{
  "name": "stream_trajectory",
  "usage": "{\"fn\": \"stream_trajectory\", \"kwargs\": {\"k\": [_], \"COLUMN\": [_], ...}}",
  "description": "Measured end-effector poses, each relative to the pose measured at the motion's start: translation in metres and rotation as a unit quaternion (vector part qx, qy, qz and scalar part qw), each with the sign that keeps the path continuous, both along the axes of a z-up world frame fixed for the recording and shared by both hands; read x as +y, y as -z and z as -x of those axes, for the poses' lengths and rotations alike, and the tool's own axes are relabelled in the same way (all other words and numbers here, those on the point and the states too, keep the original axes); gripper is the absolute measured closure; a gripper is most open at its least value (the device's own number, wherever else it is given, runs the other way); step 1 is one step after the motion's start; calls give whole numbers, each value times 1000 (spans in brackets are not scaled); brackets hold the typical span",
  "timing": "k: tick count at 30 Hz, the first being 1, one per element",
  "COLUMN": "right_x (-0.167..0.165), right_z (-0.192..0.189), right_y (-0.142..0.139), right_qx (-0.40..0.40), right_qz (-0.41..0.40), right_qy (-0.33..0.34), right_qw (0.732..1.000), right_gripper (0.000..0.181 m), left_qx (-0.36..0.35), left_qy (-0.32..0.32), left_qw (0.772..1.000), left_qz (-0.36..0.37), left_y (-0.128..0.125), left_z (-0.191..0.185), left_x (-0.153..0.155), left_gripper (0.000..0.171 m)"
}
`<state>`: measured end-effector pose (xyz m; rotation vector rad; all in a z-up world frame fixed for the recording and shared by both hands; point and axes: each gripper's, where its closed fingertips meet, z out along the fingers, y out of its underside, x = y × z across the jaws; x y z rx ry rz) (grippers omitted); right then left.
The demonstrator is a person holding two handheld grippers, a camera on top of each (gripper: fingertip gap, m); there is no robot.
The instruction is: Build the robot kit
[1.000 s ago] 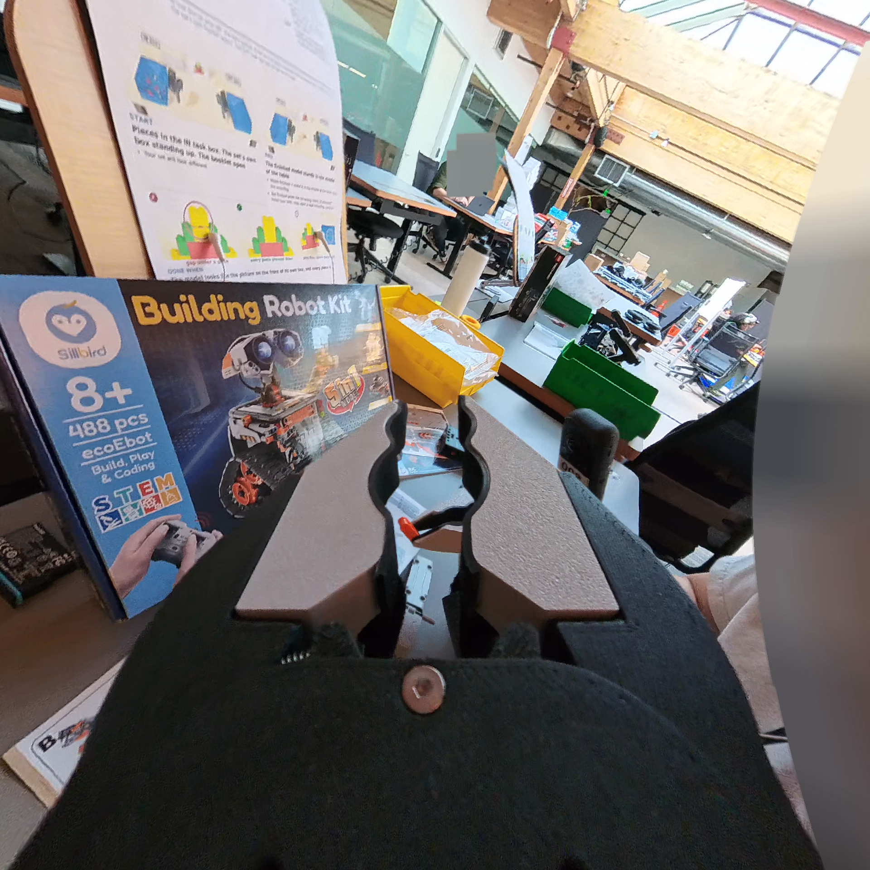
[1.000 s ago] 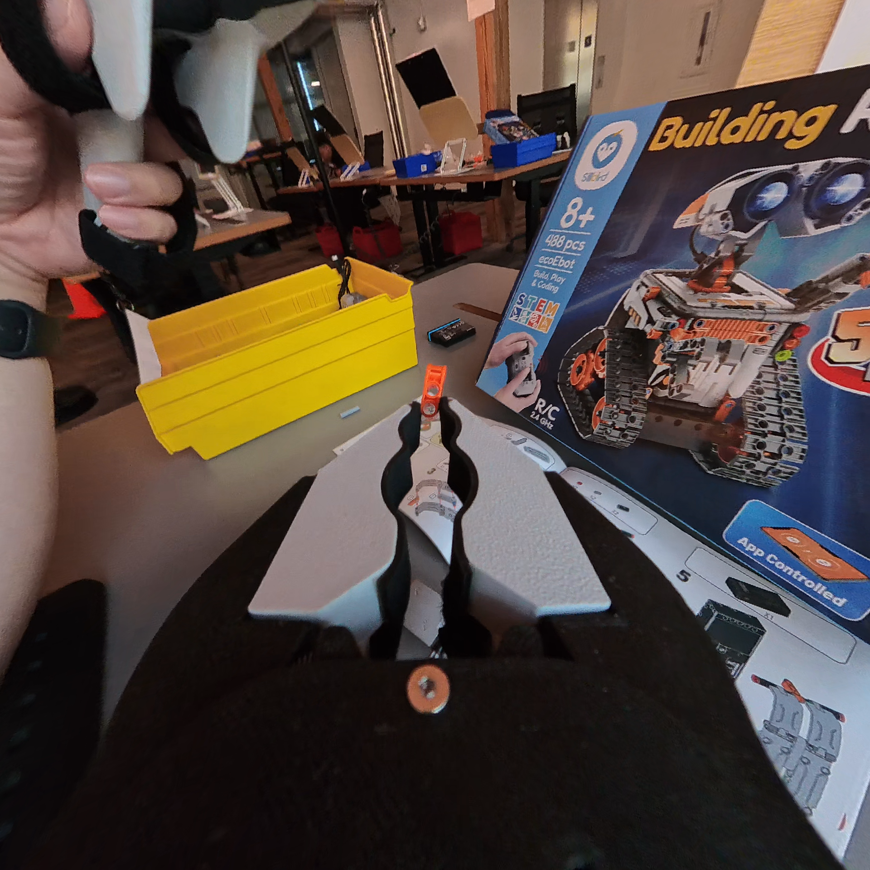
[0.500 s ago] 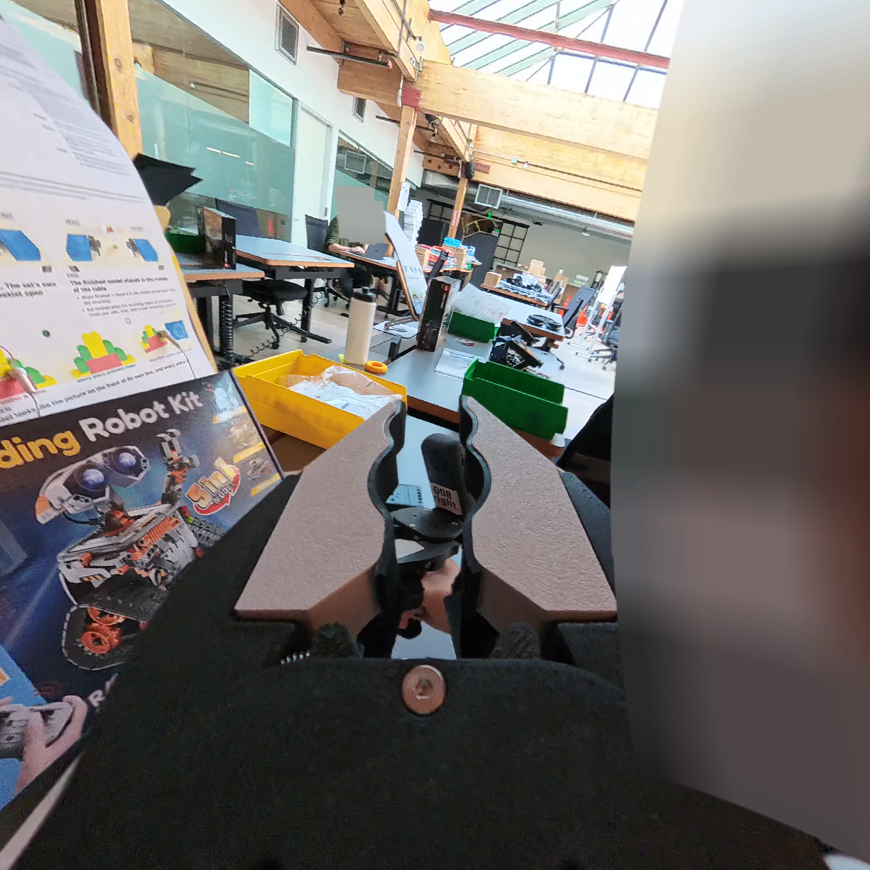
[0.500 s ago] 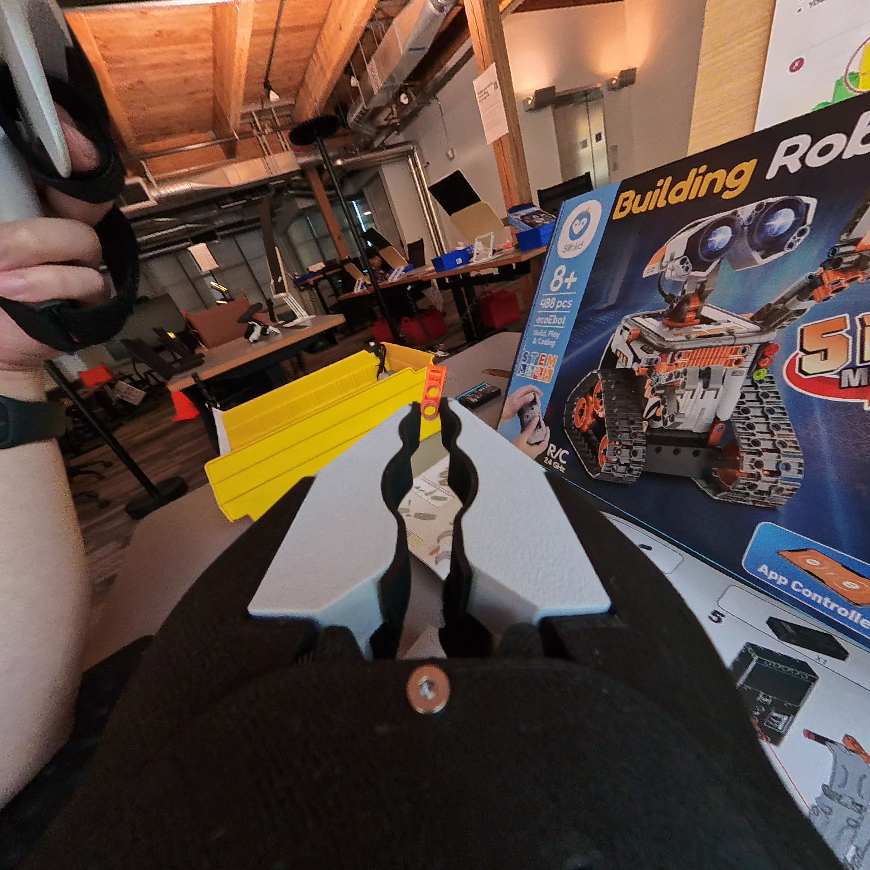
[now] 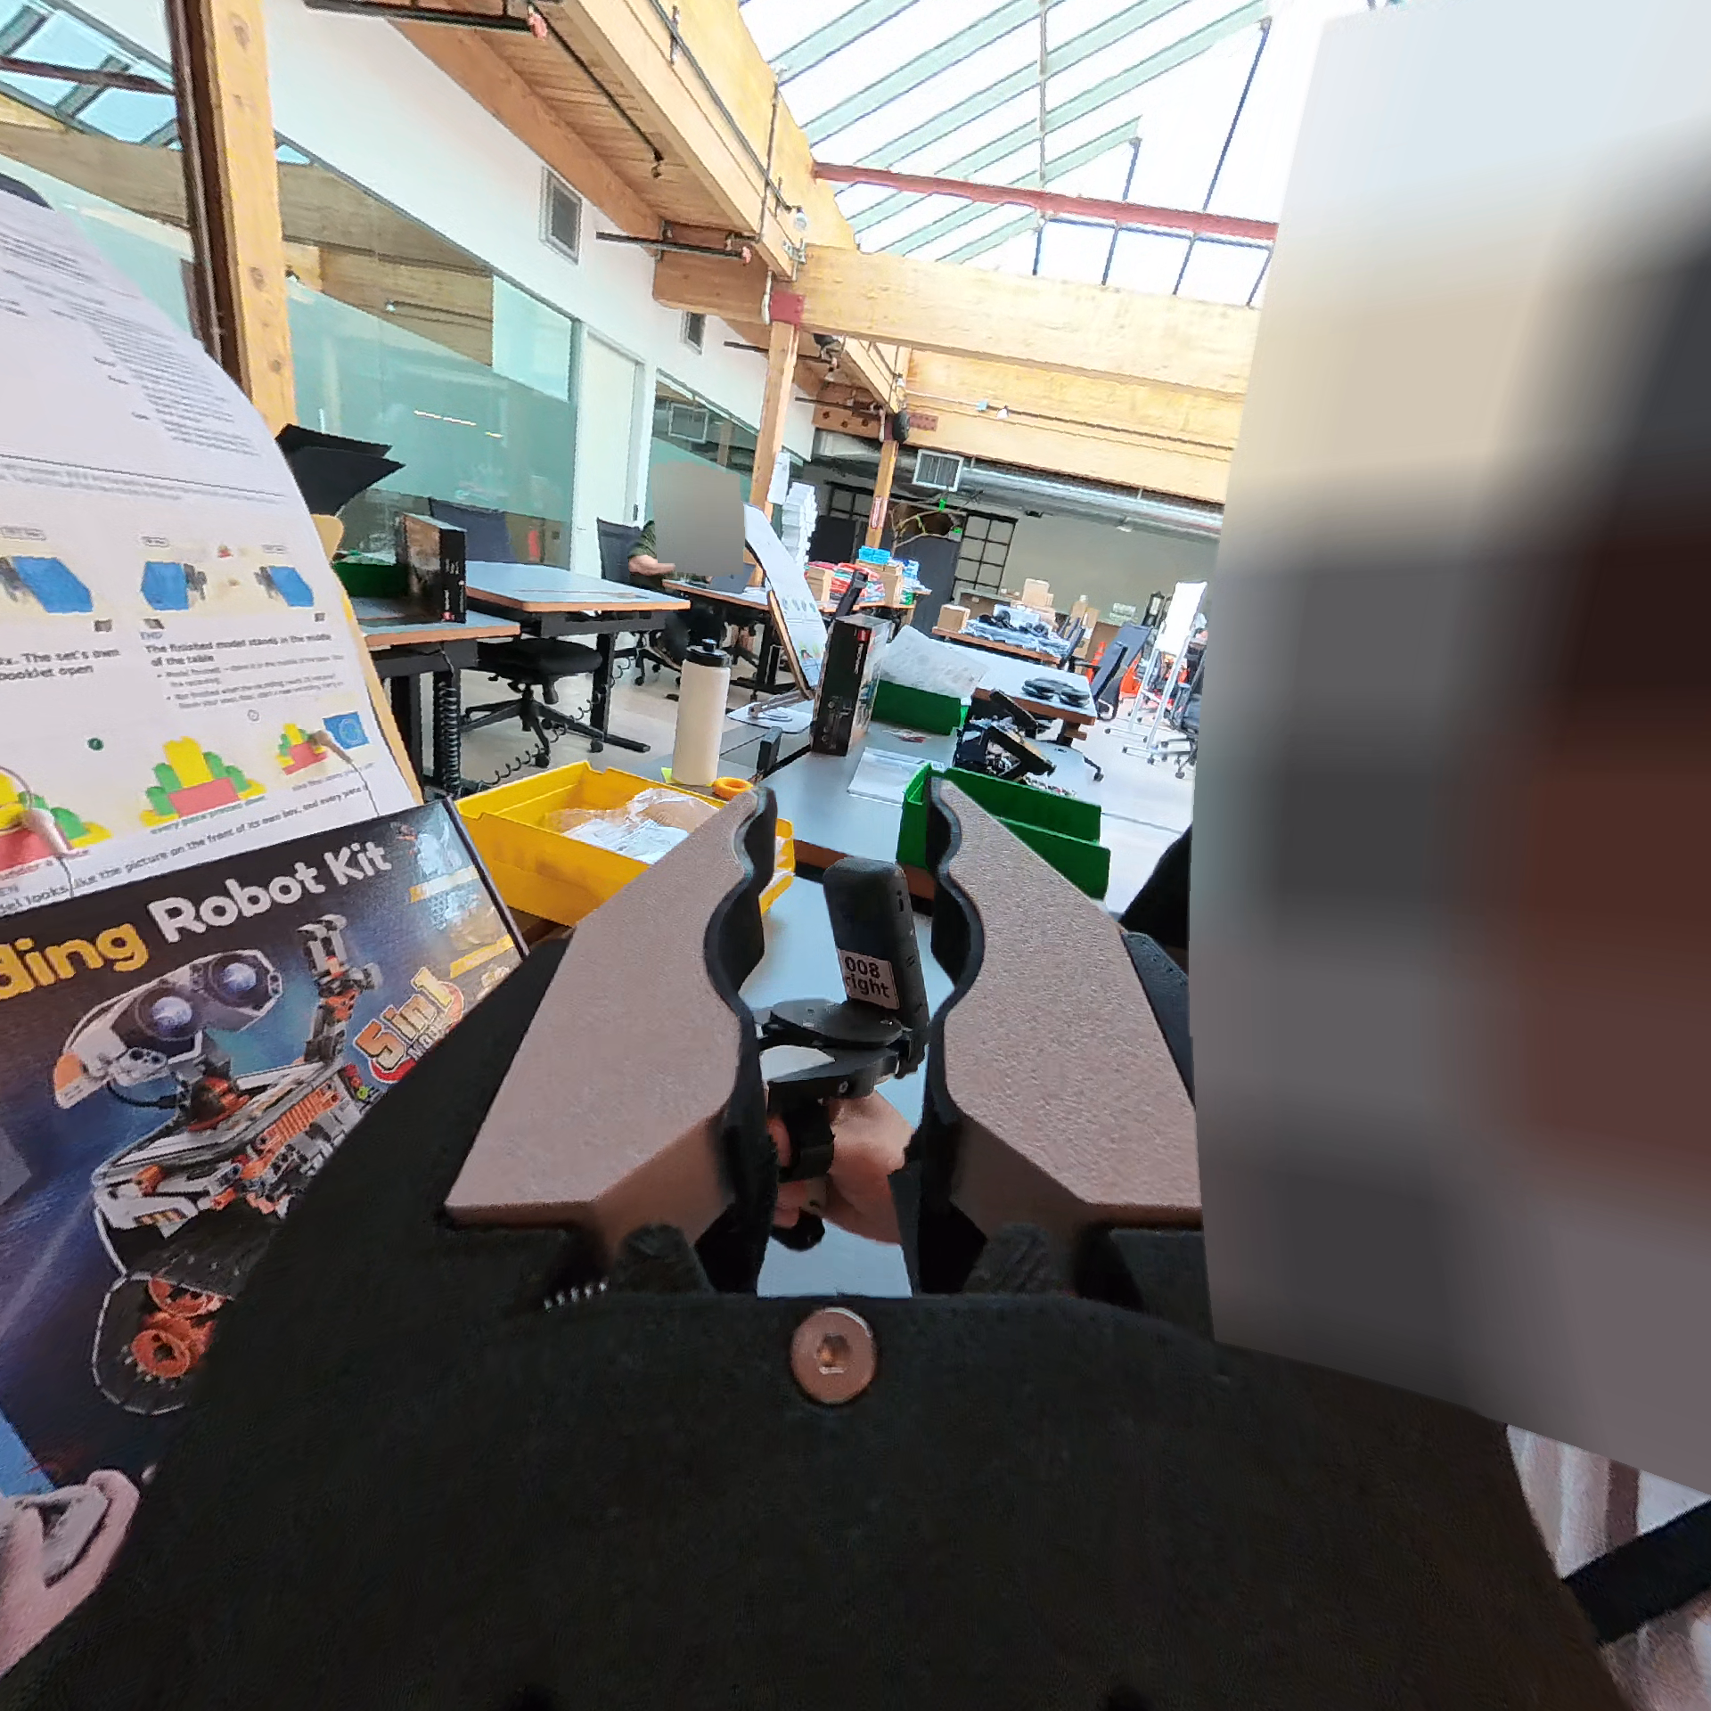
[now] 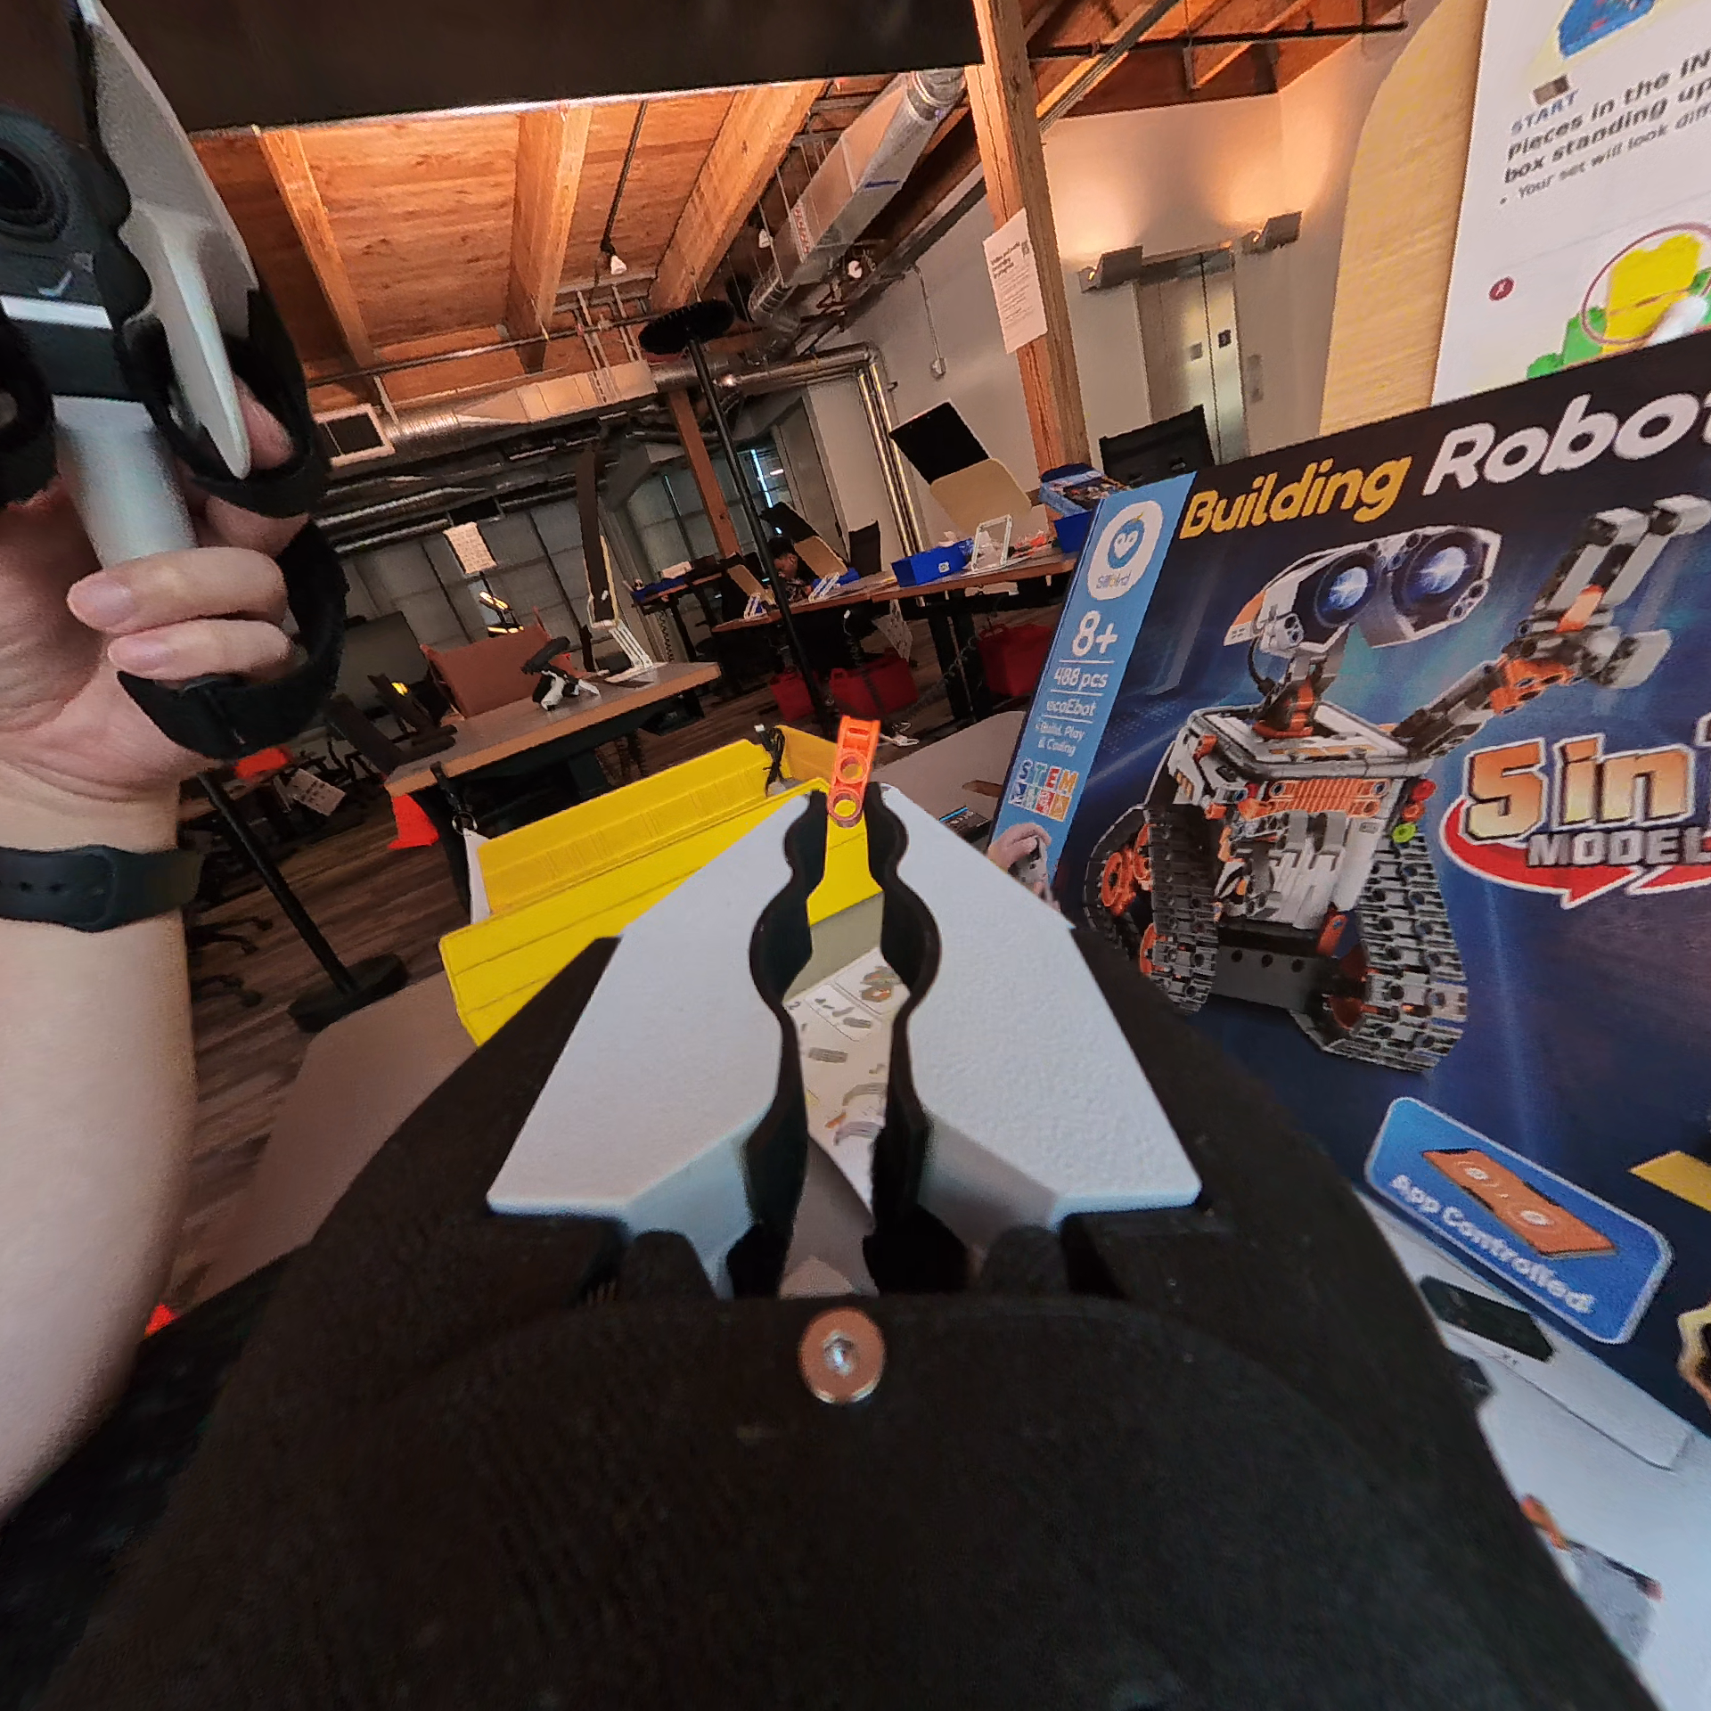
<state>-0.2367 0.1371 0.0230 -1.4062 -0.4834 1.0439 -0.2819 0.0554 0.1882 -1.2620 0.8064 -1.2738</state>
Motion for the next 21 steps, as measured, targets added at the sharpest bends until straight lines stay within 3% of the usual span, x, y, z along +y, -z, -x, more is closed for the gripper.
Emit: {"fn": "stream_trajectory", "kwargs": {"k": [7,13,17,21], "right_x": [11,5,-14,-29], "right_z": [-16,0,17,32], "right_y": [9,22,30,55], "right_qx": [-74,-81,-88,-146], "right_qz": [-30,-22,-12,-2], "right_qy": [0,-70,-158,-217], "right_qw": [997,994,983,965], "right_gripper": [174,174,174,174], "left_qx": [58,129,186,160], "left_qy": [36,29,-16,-10], "left_qw": [998,987,979,986], "left_qz": [-16,-94,-87,-39], "left_y": [30,101,164,195], "left_z": [-10,2,9,15], "left_x": [-2,19,49,47], "left_gripper": [144,139,133,130]}}
